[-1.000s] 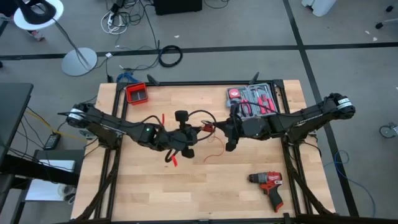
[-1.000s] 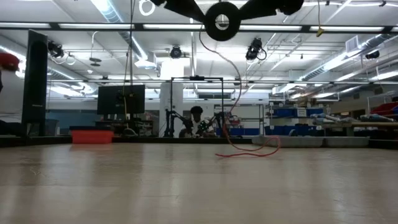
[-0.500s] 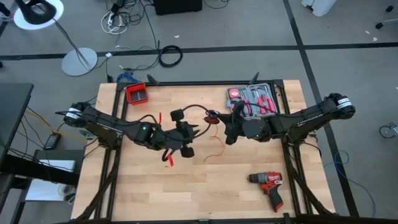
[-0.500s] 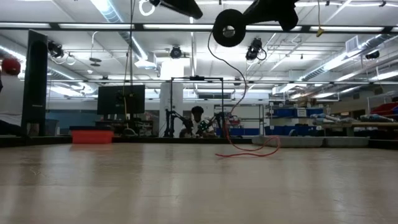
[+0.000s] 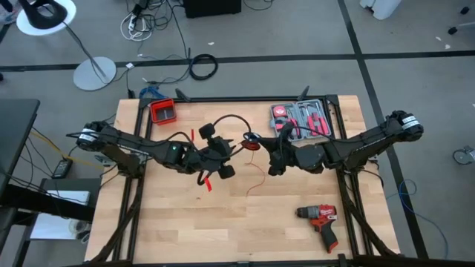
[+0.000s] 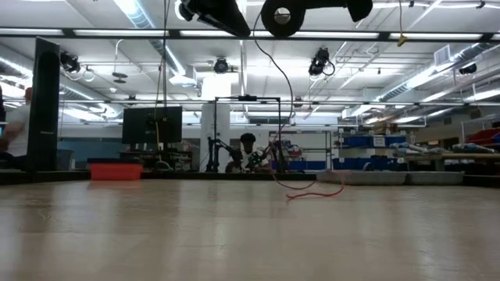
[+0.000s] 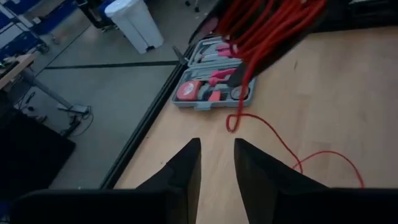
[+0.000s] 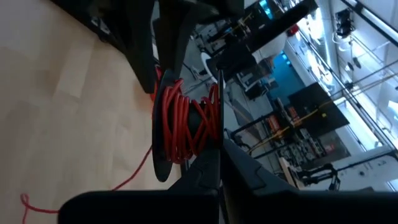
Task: Coil cords
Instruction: Uncoil the red wire from the black spool
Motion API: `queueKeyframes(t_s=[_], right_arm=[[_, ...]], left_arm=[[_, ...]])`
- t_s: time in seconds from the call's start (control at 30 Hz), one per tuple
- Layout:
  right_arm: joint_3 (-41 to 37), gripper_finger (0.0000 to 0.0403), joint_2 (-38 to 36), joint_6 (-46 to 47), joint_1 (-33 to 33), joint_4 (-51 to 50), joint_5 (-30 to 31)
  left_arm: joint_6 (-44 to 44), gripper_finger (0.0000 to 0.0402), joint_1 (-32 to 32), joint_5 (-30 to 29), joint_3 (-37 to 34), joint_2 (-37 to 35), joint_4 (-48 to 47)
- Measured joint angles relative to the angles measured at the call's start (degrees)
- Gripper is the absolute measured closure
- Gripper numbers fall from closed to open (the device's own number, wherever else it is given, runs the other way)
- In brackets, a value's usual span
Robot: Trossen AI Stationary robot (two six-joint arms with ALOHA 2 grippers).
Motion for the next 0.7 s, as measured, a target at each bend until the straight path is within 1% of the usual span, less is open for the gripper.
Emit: queueKeyframes(t_s=[0.17,0.47,0.53,0.57,0.63,0.67,0.7], right_arm=[[-0.02,0.0403,0.0,0.12,-0.13,0.19,-1.02],[-0.02,0.0403,0.0,0.51,-0.11,0.89,-3.35],[-0.02,0.0403,0.02,0.58,-0.07,0.9,-3.53],[-0.02,0.0403,0.02,0.58,-0.07,0.93,-3.52],[-0.02,0.0403,0.02,0.58,-0.09,0.91,-3.42],[-0.02,0.0403,0.02,0.57,-0.09,0.89,-2.98],[-0.02,0.0403,0.02,0.55,-0.09,0.86,-2.38]], left_arm=[[1.38,0.0291,0.32,5.1,-0.04,0.0,2.67],[1.49,0.0296,1.08,5.45,-0.04,0.08,3.54],[1.21,0.0314,1.42,5.41,-0.04,0.36,3.44],[1.18,0.0329,1.42,5.49,-0.04,0.42,3.15],[1.25,0.0373,1.42,5.54,-0.07,0.51,2.95],[1.33,0.0386,1.42,5.52,-0.07,0.57,3.1],[1.33,0.0391,1.42,5.5,-0.07,0.63,3.02]])
